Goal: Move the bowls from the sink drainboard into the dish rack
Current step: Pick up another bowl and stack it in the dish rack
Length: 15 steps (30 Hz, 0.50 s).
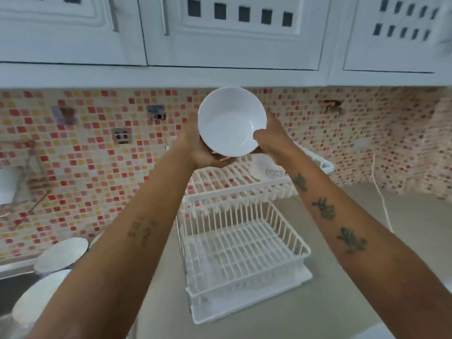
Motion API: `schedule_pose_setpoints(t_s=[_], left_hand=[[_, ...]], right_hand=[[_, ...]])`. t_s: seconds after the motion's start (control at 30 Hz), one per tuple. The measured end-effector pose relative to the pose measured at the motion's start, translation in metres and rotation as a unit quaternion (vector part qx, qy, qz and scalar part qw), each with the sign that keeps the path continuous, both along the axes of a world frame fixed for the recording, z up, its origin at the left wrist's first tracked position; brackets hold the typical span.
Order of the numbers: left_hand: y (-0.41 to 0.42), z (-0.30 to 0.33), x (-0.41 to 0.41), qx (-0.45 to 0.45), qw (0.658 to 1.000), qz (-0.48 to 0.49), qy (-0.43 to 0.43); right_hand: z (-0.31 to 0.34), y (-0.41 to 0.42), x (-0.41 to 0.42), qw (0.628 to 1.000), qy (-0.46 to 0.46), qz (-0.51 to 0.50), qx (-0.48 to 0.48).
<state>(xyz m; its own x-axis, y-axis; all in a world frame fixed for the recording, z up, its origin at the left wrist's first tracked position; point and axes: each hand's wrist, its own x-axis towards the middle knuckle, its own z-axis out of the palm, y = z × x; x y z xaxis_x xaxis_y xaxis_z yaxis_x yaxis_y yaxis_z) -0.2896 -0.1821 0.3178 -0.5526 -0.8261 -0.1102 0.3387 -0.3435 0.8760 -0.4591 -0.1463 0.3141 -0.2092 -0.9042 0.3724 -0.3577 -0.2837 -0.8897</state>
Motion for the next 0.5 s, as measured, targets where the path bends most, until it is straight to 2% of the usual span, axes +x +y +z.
schedule_pose_setpoints(t_s=[0.07, 0.13, 0.2, 0.3, 0.4, 0.5], left_hand=[[0.000, -0.002, -0.027, 0.001, 0.998, -0.057, 0.027], [-0.006, -0.004, -0.047, -0.001, 0.998, -0.061, 0.032], [-0.016, -0.007, -0.061, -0.011, 1.000, -0.014, 0.015], [-0.021, -0.009, -0.082, -0.096, 0.992, 0.064, -0.042], [-0.022, -0.008, -0.100, -0.229, 0.954, 0.139, -0.134], [-0.032, -0.016, -0.112, -0.375, 0.882, 0.202, -0.201]], right_hand=[[-0.006, 0.003, -0.026, 1.000, -0.003, -0.005, 0.003], [-0.007, 0.005, -0.046, 0.998, -0.065, -0.006, 0.024], [-0.005, 0.006, -0.062, 0.985, -0.162, 0.010, 0.053], [-0.006, 0.001, -0.084, 0.979, -0.195, -0.001, 0.059], [-0.008, -0.006, -0.094, 0.982, -0.182, -0.039, 0.036], [-0.011, -0.014, -0.098, 0.983, -0.173, -0.058, 0.009]])
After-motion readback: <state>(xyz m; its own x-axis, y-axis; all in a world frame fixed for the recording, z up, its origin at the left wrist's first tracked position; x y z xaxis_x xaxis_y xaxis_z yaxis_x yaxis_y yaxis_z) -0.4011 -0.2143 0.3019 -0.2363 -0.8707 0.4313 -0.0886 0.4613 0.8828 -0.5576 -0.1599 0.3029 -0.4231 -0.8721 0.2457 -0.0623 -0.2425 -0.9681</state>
